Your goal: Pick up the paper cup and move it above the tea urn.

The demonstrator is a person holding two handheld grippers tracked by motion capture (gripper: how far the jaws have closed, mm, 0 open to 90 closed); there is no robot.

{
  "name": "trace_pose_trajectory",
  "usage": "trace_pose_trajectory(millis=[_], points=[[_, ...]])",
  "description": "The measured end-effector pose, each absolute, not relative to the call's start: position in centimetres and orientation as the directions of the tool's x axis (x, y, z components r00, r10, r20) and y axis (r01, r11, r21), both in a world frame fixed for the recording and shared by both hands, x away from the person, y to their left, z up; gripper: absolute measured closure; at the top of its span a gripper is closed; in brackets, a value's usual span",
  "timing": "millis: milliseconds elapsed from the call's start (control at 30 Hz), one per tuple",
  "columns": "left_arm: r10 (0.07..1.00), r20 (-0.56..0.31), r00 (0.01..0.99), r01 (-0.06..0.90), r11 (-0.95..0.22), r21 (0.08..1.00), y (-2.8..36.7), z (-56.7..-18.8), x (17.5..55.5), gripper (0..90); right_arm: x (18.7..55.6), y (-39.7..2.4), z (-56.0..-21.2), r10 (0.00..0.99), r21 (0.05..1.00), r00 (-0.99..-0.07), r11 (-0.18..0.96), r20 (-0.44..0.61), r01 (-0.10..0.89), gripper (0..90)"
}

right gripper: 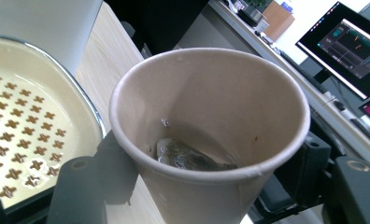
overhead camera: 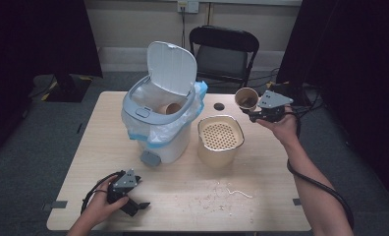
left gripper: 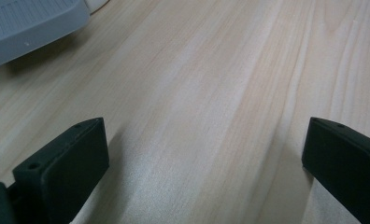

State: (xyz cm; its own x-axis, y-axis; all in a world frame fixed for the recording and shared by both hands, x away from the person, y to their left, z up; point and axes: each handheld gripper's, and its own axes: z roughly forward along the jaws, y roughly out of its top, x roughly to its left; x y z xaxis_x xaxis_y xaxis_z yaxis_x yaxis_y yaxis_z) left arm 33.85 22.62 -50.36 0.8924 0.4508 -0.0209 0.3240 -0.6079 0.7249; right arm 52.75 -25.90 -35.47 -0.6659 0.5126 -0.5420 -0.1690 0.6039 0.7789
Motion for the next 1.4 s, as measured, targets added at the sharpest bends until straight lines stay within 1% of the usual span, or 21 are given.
trace_pose_trajectory(millis=[233, 300, 367, 533, 633, 800, 833, 933, 1000, 1100, 1133, 1167, 1233, 1267, 1300, 1400], points=[[0.451, -0.021, 0.892, 0.324, -0.608, 0.725, 22.6, -50.4, 33.9, 0.0, 52.6, -25.7, -35.1, 0.477, 0.725, -0.633, 0.657, -0.61, -0.204, 32.8], [0.45, -0.019, 0.893, 0.323, -0.61, 0.723, 22.6, -50.3, 33.9, 0.0, 52.5, -25.5, -34.9, 0.454, 0.689, -0.61, 0.69, -0.65, -0.221, 32.9], [0.45, -0.02, 0.893, 0.323, -0.61, 0.723, 22.6, -50.3, 33.9, 0.0, 52.3, -25.1, -34.7, 0.413, 0.638, -0.584, 0.73, -0.699, -0.246, 33.0], [0.451, -0.019, 0.892, 0.324, -0.61, 0.723, 22.6, -50.3, 33.9, 0.0, 51.8, -24.3, -34.5, 0.323, 0.53, -0.54, 0.799, -0.777, -0.285, 33.1], [0.451, -0.019, 0.892, 0.324, -0.61, 0.723, 22.6, -50.3, 33.9, 0.0, 51.4, -23.6, -34.4, 0.245, 0.445, -0.507, 0.837, -0.826, -0.32, 33.2], [0.451, -0.019, 0.892, 0.324, -0.61, 0.723, 22.6, -50.3, 33.9, 0.0, 50.6, -22.6, -34.1, 0.15, 0.343, -0.465, 0.866, -0.873, -0.365, 33.2], [0.451, -0.019, 0.892, 0.324, -0.61, 0.723, 22.6, -50.3, 33.9, 0.0, 50.5, -22.3, -34.2, 0.11, 0.292, -0.444, 0.884, -0.889, -0.365, 33.2], [0.452, -0.019, 0.892, 0.324, -0.61, 0.723, 22.6, -50.3, 33.9, 0.0, 50.0, -21.8, -34.4, 0.029, 0.207, -0.412, 0.895, -0.911, -0.394, 33.2], [0.45, -0.019, 0.893, 0.323, -0.611, 0.723, 22.6, -50.3, 33.9, 0.0, 49.7, -21.5, -34.4, 0.004, 0.179, -0.395, 0.896, -0.919, -0.407, 33.2], [0.45, -0.018, 0.893, 0.323, -0.611, 0.723, 22.6, -50.3, 33.9, 0.0, 49.4, -21.0, -34.3, -0.081, 0.07, -0.332, 0.905, -0.94, -0.42, 33.3], [0.452, -0.02, 0.892, 0.324, -0.609, 0.724, 22.6, -50.3, 33.9, 0.0, 49.2, -20.8, -34.4, -0.126, 0.009, -0.294, 0.909, -0.947, -0.417, 33.3], [0.451, -0.019, 0.892, 0.324, -0.61, 0.723, 22.6, -50.3, 33.9, 0.0, 49.1, -20.5, -34.5, -0.183, -0.063, -0.251, 0.905, -0.95, -0.421, 33.3], [0.45, -0.019, 0.893, 0.324, -0.611, 0.722, 22.6, -50.3, 33.9, 0.0, 48.7, -20.0, -34.8, -0.288, -0.209, -0.152, 0.894, -0.945, -0.397, 33.4], [0.45, -0.019, 0.893, 0.323, -0.61, 0.723, 22.6, -50.3, 33.9, 0.0, 48.5, -19.8, -35.0, -0.322, -0.254, -0.112, 0.881, -0.94, -0.399, 33.4], [0.45, -0.019, 0.893, 0.323, -0.611, 0.723, 22.6, -50.3, 33.9, 0.0, 48.3, -19.6, -35.2, -0.37, -0.324, -0.055, 0.867, -0.927, -0.379, 33.5], [0.451, -0.02, 0.892, 0.324, -0.609, 0.724, 22.6, -50.3, 33.9, 0.0, 47.9, -19.2, -35.3, -0.438, -0.428, 0.062, 0.827, -0.897, -0.364, 33.5]])
